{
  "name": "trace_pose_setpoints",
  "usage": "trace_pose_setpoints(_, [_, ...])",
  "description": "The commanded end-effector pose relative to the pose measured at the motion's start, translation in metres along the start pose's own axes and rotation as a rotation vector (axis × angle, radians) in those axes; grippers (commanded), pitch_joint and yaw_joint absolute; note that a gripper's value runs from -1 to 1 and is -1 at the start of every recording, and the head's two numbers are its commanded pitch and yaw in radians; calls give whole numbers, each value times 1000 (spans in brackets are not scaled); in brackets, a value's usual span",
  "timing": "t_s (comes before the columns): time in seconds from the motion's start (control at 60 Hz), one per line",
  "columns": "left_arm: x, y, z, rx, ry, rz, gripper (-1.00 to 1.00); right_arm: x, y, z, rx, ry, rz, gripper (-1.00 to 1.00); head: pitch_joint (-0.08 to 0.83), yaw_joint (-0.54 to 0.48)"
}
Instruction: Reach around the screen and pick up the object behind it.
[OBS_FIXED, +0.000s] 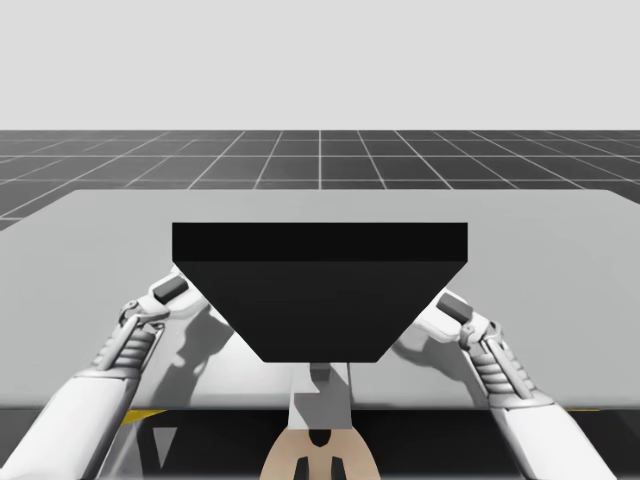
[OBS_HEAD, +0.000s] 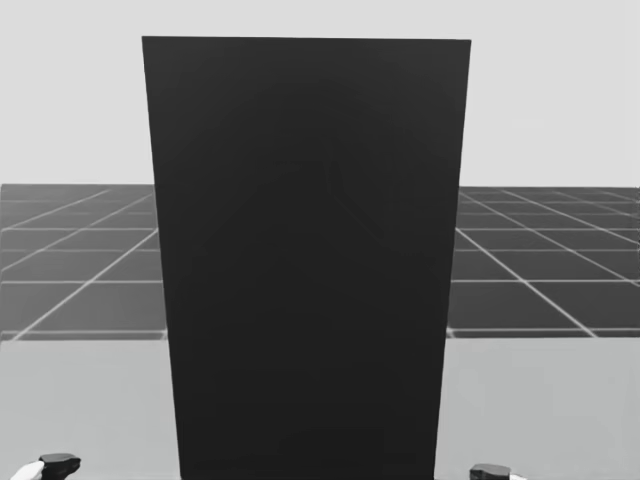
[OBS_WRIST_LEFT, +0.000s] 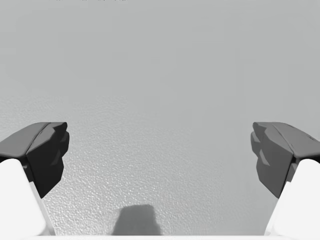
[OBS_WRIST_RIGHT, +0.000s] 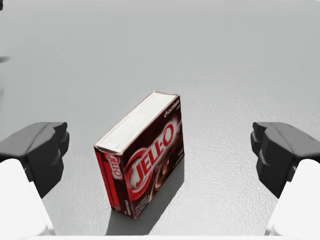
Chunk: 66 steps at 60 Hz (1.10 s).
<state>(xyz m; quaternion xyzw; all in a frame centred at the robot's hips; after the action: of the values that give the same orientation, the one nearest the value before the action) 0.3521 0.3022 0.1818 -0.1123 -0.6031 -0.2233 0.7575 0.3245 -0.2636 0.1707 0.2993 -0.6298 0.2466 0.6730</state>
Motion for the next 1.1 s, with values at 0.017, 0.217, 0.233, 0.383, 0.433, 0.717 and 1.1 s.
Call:
trace_pose_setpoints(0.017, [0,-12,-2,-56,-1,-33,-1000,-7,5,-16,18,-26,7,-1000,100,-31])
trace_pose_setpoints(0.217, [0,-20,-3,-94,-3,-61,-1000,-22,-1,-50,7,-8,11,-1000,118,-40])
trace_pose_setpoints(0.233, [0,-20,-3,-96,-5,-63,-1000,-23,-1,-52,11,-7,10,-1000,119,-40])
trace_pose_setpoints(0.383, [0,-22,-3,-110,-16,-70,-1000,-31,3,-79,58,0,29,-1000,131,-38])
trace_pose_setpoints(0.433, [0,-22,-3,-113,-16,-74,-1000,-33,5,-85,64,8,30,-1000,135,-38])
trace_pose_setpoints(0.717, [0,-23,-3,-119,-19,-82,-1000,-50,9,-95,35,109,27,-1000,148,-42])
trace_pose_setpoints(1.1, [-1,-23,-2,-120,-24,-88,-1000,-40,23,-78,-23,93,119,1000,148,-42])
